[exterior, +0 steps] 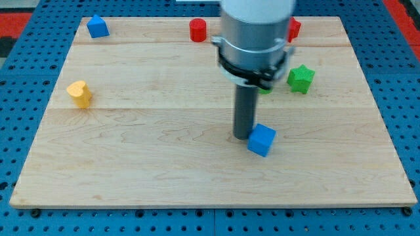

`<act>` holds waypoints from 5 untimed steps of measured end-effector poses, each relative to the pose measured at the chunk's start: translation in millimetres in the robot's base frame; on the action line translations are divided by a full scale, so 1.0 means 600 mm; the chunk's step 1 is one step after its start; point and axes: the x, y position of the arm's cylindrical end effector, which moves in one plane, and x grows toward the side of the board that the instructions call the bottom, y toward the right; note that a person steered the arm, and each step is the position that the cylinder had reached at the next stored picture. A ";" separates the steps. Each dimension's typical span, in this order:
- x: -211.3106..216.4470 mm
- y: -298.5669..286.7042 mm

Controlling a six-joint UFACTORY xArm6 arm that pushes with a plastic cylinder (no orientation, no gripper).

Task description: Place the yellow hexagon parallel to the blue cube

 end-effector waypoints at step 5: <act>0.021 -0.057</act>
